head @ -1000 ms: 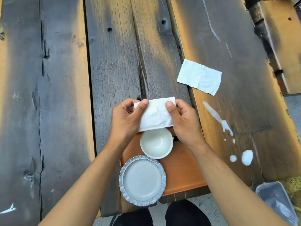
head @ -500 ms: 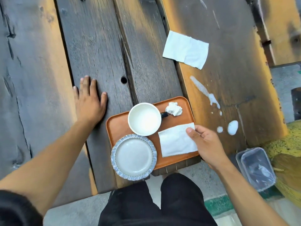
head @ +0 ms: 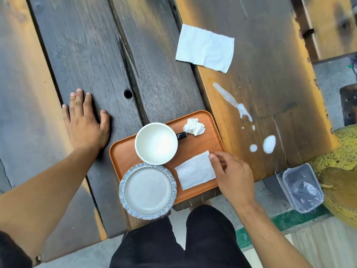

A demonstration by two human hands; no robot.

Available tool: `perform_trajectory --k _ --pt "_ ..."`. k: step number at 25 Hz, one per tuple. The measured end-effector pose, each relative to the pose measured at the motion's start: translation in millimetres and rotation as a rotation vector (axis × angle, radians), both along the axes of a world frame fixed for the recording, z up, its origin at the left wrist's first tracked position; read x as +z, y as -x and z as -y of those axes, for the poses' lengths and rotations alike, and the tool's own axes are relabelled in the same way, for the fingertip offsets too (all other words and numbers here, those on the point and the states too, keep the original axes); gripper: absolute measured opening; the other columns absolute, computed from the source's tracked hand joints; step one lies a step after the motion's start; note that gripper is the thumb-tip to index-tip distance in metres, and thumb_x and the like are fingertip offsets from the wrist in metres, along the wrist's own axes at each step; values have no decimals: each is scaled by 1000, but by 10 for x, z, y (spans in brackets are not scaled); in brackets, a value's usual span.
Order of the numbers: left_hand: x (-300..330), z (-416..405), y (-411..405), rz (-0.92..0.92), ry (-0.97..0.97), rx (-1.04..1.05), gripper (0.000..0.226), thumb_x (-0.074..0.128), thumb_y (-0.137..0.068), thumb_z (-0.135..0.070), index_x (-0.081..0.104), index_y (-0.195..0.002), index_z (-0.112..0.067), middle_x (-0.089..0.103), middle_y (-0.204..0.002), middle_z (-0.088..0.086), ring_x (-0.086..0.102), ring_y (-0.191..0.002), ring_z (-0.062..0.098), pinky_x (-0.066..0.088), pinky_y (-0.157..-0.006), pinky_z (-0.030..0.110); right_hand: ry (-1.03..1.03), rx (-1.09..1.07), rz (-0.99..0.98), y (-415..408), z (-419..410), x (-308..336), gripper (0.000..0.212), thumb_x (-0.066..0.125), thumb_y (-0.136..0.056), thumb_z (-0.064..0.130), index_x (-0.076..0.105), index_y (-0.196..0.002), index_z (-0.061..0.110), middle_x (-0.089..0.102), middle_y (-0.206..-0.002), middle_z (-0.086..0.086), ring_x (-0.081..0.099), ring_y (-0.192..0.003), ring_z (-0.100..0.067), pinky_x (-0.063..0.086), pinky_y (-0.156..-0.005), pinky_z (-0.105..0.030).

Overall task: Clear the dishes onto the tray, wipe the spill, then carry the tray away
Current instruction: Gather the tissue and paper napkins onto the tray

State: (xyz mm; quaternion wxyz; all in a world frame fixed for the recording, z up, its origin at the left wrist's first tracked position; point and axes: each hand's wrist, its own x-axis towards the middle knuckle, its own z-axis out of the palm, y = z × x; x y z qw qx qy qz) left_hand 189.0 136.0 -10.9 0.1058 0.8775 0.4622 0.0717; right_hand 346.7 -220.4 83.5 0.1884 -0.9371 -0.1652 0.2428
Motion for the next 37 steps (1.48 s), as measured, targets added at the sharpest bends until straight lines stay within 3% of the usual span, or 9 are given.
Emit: perform_trajectory --k 2,4,9,15,22,26,30,33,37 --pt "4 1 -6 -2 0 4 66 42 -98 -41 36 -157 -12 27 -170 10 18 -160 26 0 -129 40 -37 -18 58 31 1 22 29 57 -98 45 67 -116 25 63 -99 12 58 -89 -6 52 -80 -26" --pt "9 -4 -10 -7 -1 9 66 41 -98 -41 36 -157 -12 27 -170 10 17 -160 25 -1 -128 38 -95 10 -36 99 -35 -4 20 61 -97 39 66 -111 25 55 -95 14 55 -83 -6 52 -74 -24" --pt "12 7 -7 -10 -14 8 66 42 -97 -40 37 -157 -12 28 -170 10 18 -159 26 1 -129 41 -149 55 -214 216 -145 -182 14 68 -94 28 69 -108 25 58 -88 14 60 -77 -8 56 -75 -27" --pt "23 38 -6 -6 -21 8 65 44 -97 -38 38 -156 -11 30 -169 11 21 -159 27 5 -129 45 -196 -96 -273 90 -201 -107 10 66 -95 20 69 -100 27 63 -82 15 62 -73 -2 49 -66 -13" --pt "22 22 -14 -17 -1 10 68 41 -94 -41 40 -154 -9 31 -168 13 22 -158 30 7 -129 47 -440 -343 -64 -1098 -1017 33 11 64 -90 14 73 -93 20 70 -78 9 65 -70 -10 53 -67 -26" --pt "42 27 -13 -45 -10 -1 69 41 -93 -40 42 -153 -7 32 -167 15 23 -158 31 10 -129 50 -318 -345 -12 -1824 -1679 -119 11 63 -85 24 73 -82 20 68 -72 10 67 -72 -17 53 -72 -29" --pt "37 3 -18 -61 -22 0 71 40 -91 -41 43 -152 -4 34 -165 18 25 -157 34 12 -128 53 -153 -273 66 -2048 -2065 -177 42 66 -86 38 59 -53 14 58 -53 0 58 -64 -27 50 -65 -32" --pt "24 1 -41 -70 -38 -9 72 40 -89 -40 45 -151 -2 36 -164 20 28 -156 36 14 -128 54 -71 -244 64 -2075 -2146 -240 47 66 -86 46 62 -53 13 65 -59 -6 66 -65 -30 51 -60 -31" --pt "17 -17 -39 -81 -48 -13 73 41 -88 -39 46 -150 -1 37 -163 21 29 -154 37 16 -127 56 13 -236 34 -2086 -2230 -277 31 66 -84 40 73 -67 14 73 -75 -10 69 -75 -33 50 -66 -28"
